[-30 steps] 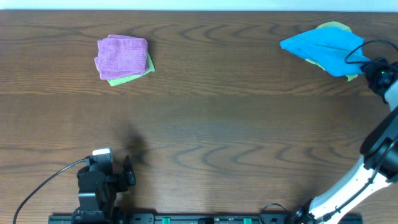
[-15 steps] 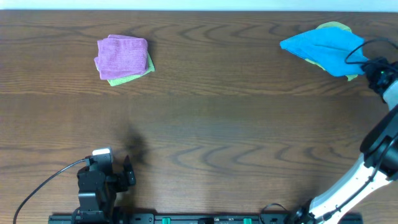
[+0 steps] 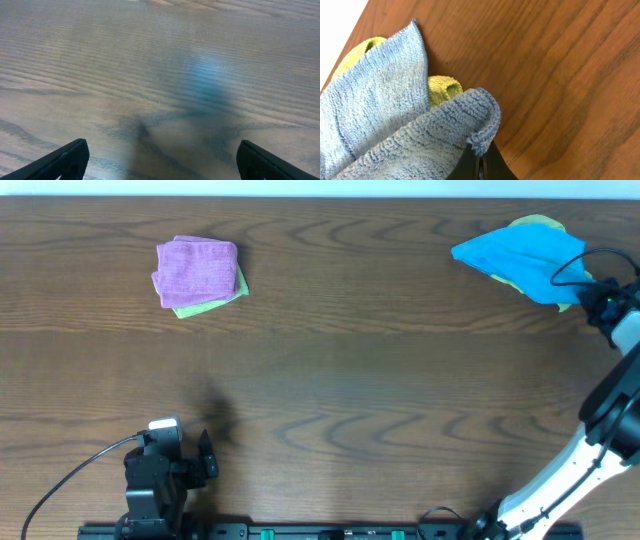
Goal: Fold the cloth
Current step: 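Close the right gripper on the blue cloth's edge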
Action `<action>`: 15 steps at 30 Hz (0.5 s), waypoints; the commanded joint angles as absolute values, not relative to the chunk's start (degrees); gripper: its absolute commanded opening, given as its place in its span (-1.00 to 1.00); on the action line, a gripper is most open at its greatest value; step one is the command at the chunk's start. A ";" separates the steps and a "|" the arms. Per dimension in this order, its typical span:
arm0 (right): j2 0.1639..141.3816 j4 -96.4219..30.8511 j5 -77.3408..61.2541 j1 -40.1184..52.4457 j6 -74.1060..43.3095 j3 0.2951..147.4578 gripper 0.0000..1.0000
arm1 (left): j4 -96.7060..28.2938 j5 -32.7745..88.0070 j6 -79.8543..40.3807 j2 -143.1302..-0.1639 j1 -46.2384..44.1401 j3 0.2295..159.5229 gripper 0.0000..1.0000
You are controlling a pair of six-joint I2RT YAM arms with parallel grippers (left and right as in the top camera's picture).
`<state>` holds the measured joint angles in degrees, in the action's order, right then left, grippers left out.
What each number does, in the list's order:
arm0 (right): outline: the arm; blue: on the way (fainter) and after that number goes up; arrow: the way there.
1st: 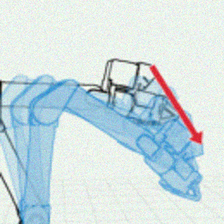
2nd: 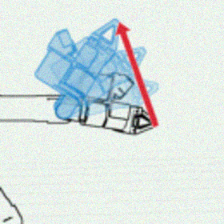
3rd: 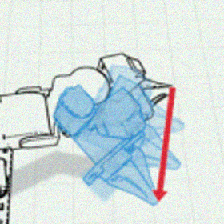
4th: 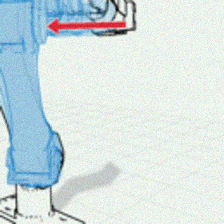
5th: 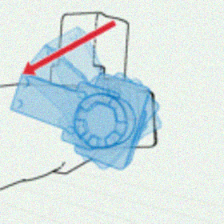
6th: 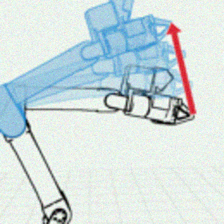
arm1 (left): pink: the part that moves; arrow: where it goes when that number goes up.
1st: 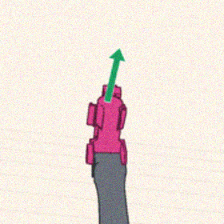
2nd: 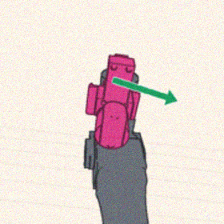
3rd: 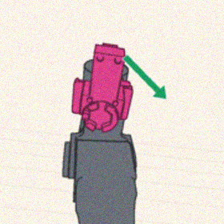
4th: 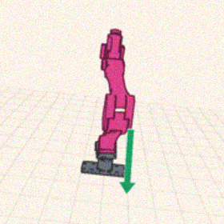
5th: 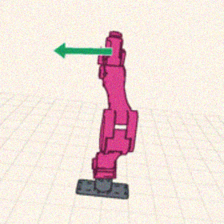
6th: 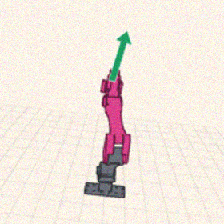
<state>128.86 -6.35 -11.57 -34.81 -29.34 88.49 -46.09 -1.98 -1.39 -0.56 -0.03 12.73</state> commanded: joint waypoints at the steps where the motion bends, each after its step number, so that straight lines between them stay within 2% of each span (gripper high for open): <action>1: 124.90 -6.31 -11.66 -34.85 -28.14 89.47 -0.97 | -49.25 -3.16 0.03 -0.21 -0.03 12.36 0.91; 15: 115.28 -12.19 -17.50 -34.30 -22.90 89.47 -0.97 | -49.25 -3.16 0.03 -0.21 -0.03 12.36 0.91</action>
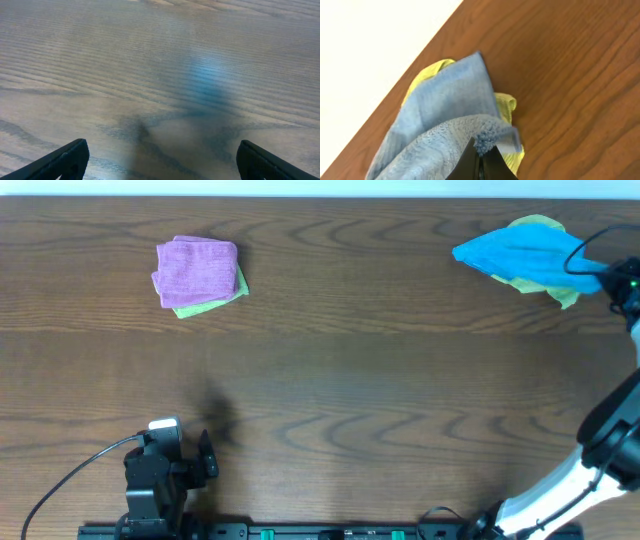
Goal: Fold the cloth
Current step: 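Close the right gripper on the blue cloth's edge, then lift the blue cloth with the right gripper and drag it toward center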
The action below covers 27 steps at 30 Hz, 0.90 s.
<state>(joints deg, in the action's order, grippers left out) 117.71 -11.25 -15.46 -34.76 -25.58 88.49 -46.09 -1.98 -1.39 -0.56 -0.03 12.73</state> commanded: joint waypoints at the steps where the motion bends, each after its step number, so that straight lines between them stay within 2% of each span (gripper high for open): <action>1: 114.48 -13.19 -17.69 -34.06 -22.04 89.47 -0.98 | -49.25 -3.16 0.03 -0.21 -0.03 12.36 0.91; 12: 102.54 -28.42 -18.68 -28.47 -14.13 89.47 -0.97 | -49.25 -3.16 0.01 -0.21 -0.03 12.36 0.91; 27: 80.01 -50.94 -15.86 -11.05 -7.99 89.47 -0.97 | -49.25 -3.16 0.03 -0.21 -0.03 12.36 0.91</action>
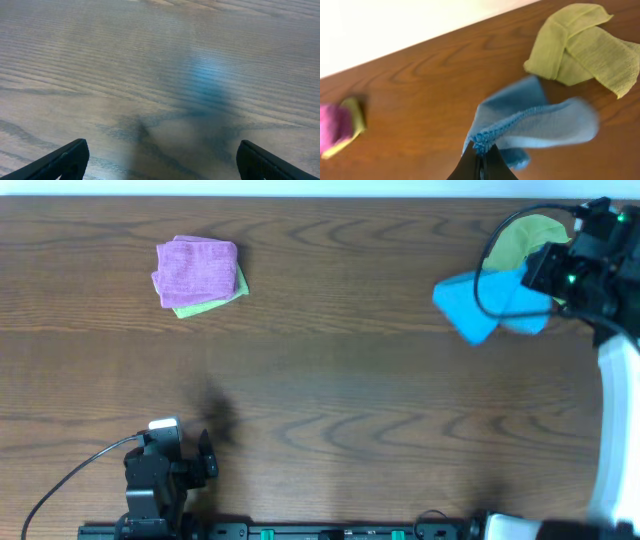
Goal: Fold the cloth
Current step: 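Lift the blue cloth with the right gripper and drag it toward center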
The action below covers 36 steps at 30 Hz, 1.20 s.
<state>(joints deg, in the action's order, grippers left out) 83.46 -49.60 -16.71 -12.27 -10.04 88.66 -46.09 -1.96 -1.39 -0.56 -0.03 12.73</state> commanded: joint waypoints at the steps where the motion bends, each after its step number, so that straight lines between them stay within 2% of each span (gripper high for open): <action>1: 78.50 -52.93 -15.88 -10.66 -7.94 89.47 -0.97 | -49.25 -3.16 0.03 -0.21 -0.03 12.36 0.91; 20: 55.96 -82.65 -17.67 -3.42 -4.58 89.45 -0.97 | -50.22 -3.73 0.12 -0.21 -0.03 12.36 0.91; 26: 56.01 -81.97 -26.81 -0.51 -4.62 89.45 -0.97 | -50.17 -4.86 0.25 -0.21 -0.03 12.36 0.91; 30: 60.71 -76.51 -31.16 3.29 -4.75 89.45 -0.97 | -50.15 -4.86 0.25 -0.21 -0.03 12.36 0.91; 36: 72.99 -64.03 -32.21 14.37 -7.44 89.45 -0.97 | -50.11 -4.86 0.25 -0.21 -0.03 12.36 0.91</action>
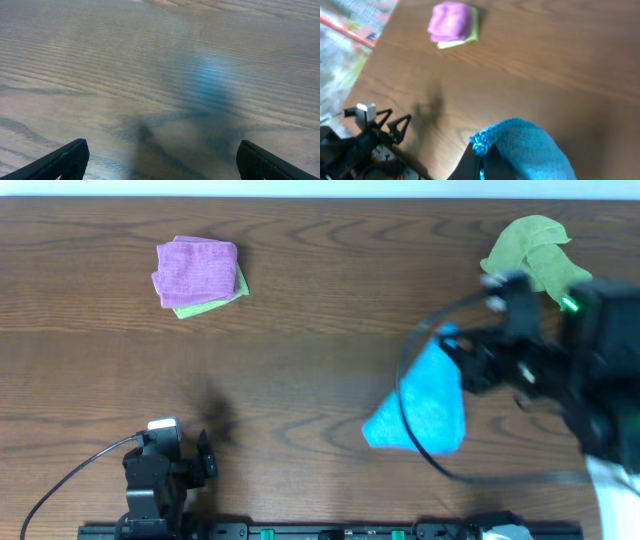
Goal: Fold the cloth
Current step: 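Lift the blue cloth with the right gripper and drag it toward center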
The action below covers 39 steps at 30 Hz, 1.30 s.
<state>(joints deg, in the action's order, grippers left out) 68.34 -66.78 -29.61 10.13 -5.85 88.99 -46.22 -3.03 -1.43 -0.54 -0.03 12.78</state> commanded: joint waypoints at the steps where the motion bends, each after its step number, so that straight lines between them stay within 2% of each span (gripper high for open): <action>1: 75.07 -61.28 -32.47 16.32 -7.97 89.45 -0.97 | -50.13 -4.86 0.25 -0.21 -0.03 12.36 0.91; 6: 82.94 -49.15 -33.67 22.50 -12.05 90.30 -0.97 | -50.13 -4.89 0.25 -0.21 -0.03 12.36 0.91; 9: 84.03 -47.86 -32.05 22.74 -12.14 91.64 -0.97 | -50.13 -4.89 0.25 -0.21 -0.03 12.36 0.91; 13: 84.01 -53.15 -22.70 19.86 -9.23 92.86 -0.98 | -50.13 -4.86 0.23 -0.21 -0.03 12.36 0.91; 19: 84.03 -58.57 2.13 12.69 -7.62 92.84 -0.96 | -50.11 -4.84 -0.01 -0.21 -0.03 12.36 0.91; 20: 84.16 -58.33 5.98 11.38 -7.62 92.84 -0.74 | -50.11 -4.75 -0.01 -0.21 -0.03 12.36 0.91; 21: 84.58 -57.60 10.37 9.63 -7.62 92.84 -0.35 | -50.09 -4.43 -0.01 -0.21 -0.03 12.36 0.91; 23: 86.19 -55.96 14.81 6.17 -7.62 92.84 -0.13 | -50.09 -4.40 -0.45 -0.21 -0.03 12.36 0.91; 25: 87.79 -55.72 12.75 3.79 -7.64 92.84 0.87 | -50.09 -4.40 -0.45 -0.21 -0.03 12.36 0.91; 26: 88.18 -55.92 12.23 3.49 -7.64 92.84 0.99 | -50.09 -4.43 -0.45 -0.21 -0.03 12.36 0.91; 30: 87.68 -57.54 8.19 4.29 -7.38 92.84 0.99 | -48.99 -3.33 -0.43 -0.21 -0.03 12.36 0.91; 35: 86.80 -61.73 -9.67 3.55 -5.80 92.84 0.99 | -44.12 6.96 -0.45 -0.21 -0.03 12.36 0.91; 39: 86.80 -65.76 -14.70 1.67 -2.66 92.84 0.98 | -41.36 12.47 -1.08 -0.36 -0.03 12.38 0.91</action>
<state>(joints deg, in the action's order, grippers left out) 87.90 -64.42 -7.22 3.16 -5.65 91.98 -42.28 6.50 -1.26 -0.56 -0.03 12.71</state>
